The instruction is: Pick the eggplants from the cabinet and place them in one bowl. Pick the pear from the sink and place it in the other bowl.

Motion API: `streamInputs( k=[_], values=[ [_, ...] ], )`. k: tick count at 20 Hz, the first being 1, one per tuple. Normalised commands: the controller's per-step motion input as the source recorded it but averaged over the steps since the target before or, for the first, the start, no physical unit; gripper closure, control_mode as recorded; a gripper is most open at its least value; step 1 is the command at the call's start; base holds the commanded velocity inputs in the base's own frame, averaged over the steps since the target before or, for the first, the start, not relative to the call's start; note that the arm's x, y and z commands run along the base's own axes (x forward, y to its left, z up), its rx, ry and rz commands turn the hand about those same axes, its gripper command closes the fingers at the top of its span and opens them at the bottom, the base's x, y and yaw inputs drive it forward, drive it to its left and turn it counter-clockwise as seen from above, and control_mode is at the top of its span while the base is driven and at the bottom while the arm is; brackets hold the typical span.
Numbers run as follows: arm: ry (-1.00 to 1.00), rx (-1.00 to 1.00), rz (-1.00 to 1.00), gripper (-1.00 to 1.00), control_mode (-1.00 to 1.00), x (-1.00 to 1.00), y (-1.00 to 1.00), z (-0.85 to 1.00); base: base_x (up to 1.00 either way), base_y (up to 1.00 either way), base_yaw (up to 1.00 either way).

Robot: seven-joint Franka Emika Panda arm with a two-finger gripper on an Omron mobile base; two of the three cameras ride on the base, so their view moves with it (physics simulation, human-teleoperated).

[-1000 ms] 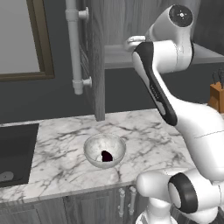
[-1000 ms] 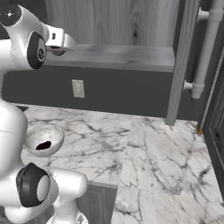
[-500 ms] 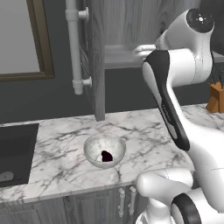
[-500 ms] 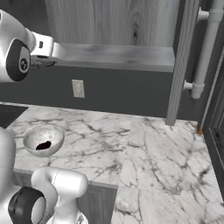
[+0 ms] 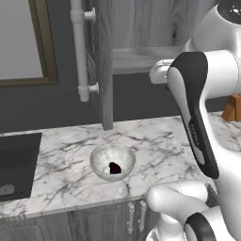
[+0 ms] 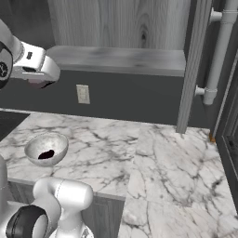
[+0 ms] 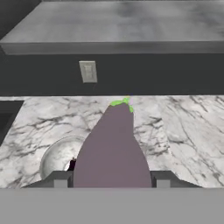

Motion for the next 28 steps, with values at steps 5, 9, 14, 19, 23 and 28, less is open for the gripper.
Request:
streamInputs(
  k=[5,9,14,19,23,28],
  values=[
    [0.05,0.02,0.04,1.0,-1.0,-0.35,0.07,-0.59,0.0,0.0,0.0],
    [0.0,0.04,0.03,1.0,-1.0,-0.05,0.11,-0.63,0.0,0.0,0.0],
    [0.03,0.04,0.03,1.0,-1.0,-0.2,0.12,-0.6,0.0,0.0,0.0],
    [0.05,0.01,0.02,1.0,-1.0,-0.21,0.15,-0.47,0.0,0.0,0.0],
    [0.01,0.0,0.0,1.0,-1.0,0.03,0.18,-0.08,0.0,0.0,0.0],
    [0.0,0.0,-0.01,1.0,-1.0,0.22,0.27,-0.16,0.0,0.0,0.0]
  ],
)
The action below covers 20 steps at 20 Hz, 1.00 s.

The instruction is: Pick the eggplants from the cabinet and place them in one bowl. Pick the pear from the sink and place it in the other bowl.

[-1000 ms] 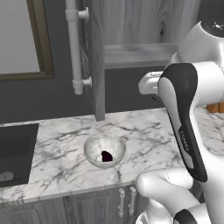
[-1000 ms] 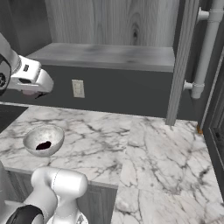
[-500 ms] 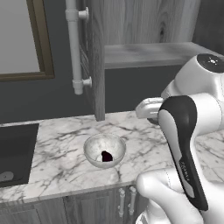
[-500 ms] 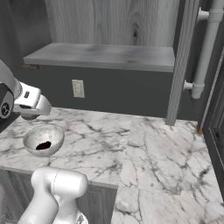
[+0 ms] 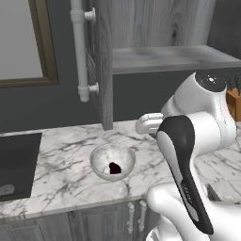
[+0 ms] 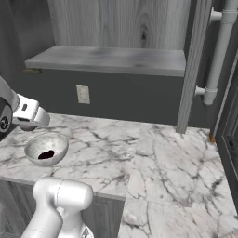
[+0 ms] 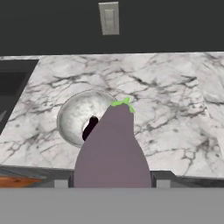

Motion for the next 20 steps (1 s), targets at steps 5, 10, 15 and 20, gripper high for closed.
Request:
streamInputs(
  k=[5,10,15,20],
  values=[
    [0.05,0.0,0.0,1.0,-1.0,0.22,0.28,-0.22,0.0,0.0,0.0],
    [0.07,0.01,0.0,1.0,-1.0,0.35,0.23,-0.61,0.0,0.0,0.0],
    [0.07,0.0,0.0,1.0,-1.0,0.29,0.24,-0.56,0.0,0.0,0.0],
    [0.04,0.0,0.0,1.0,-1.0,0.32,0.18,-0.27,0.0,0.0,0.0]
  ],
)
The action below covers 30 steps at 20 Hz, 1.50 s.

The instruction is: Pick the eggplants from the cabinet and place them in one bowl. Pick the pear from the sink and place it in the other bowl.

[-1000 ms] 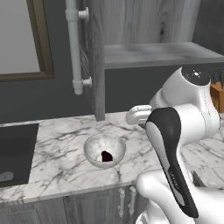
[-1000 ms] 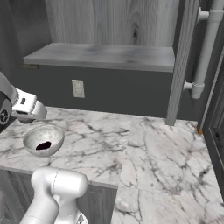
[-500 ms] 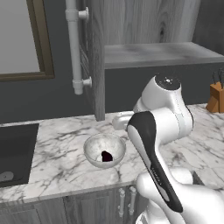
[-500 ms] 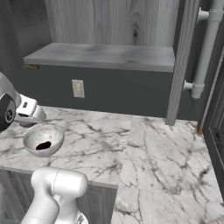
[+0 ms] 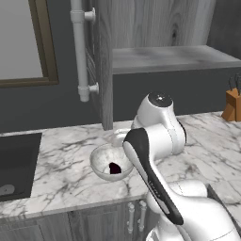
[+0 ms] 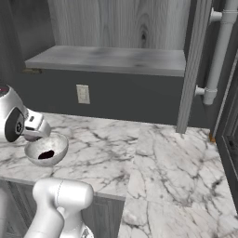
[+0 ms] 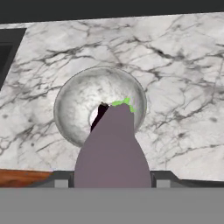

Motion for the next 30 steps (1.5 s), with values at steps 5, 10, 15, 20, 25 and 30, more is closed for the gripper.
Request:
streamInputs(
  k=[5,10,15,20,25,30],
  values=[
    [0.0,0.0,0.0,1.0,-1.0,0.38,0.0,-0.01,0.0,0.0,0.0],
    [0.0,0.0,0.0,1.0,-1.0,0.37,0.11,-0.14,0.0,0.0,0.0],
    [0.0,0.0,0.0,1.0,-1.0,0.19,0.26,-0.28,0.0,0.0,0.0],
    [0.0,0.0,0.0,1.0,-1.0,0.15,0.17,-0.41,0.0,0.0,0.0],
    [0.02,0.0,0.0,1.0,-1.0,0.12,0.05,-0.42,0.0,0.0,0.0],
    [0.01,0.0,0.0,1.0,-1.0,0.08,0.06,-0.28,0.0,0.0,0.0]
  ],
)
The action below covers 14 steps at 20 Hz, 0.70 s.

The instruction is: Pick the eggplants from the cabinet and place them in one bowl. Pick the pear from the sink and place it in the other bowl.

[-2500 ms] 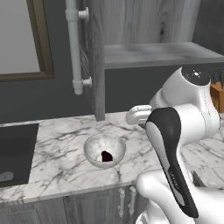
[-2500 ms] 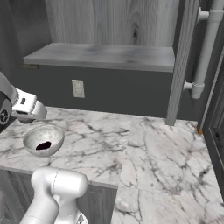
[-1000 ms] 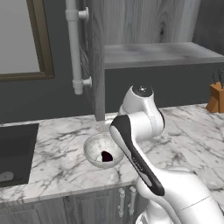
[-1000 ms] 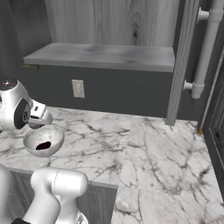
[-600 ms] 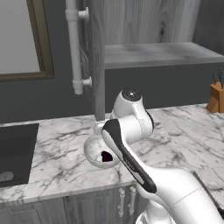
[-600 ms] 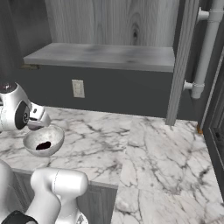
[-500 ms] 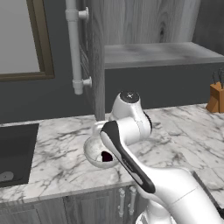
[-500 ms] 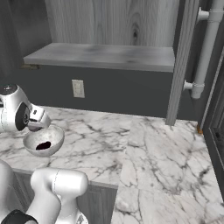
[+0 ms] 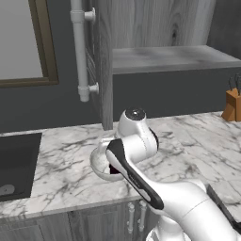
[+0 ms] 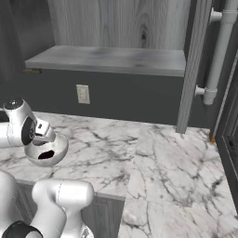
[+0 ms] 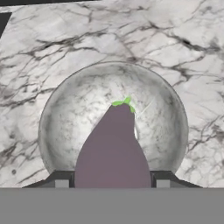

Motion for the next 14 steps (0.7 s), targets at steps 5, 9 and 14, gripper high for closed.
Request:
streamInputs(
  k=[5,9,14],
  values=[
    [0.01,0.0,0.0,1.0,-1.0,0.09,0.1,-0.25,0.0,0.0,0.0],
    [0.0,0.0,0.0,1.0,-1.0,0.04,0.04,-0.2,0.0,0.0,0.0],
    [0.01,0.0,0.0,1.0,-1.0,0.03,0.0,-0.3,0.0,0.0,0.0]
  ],
)
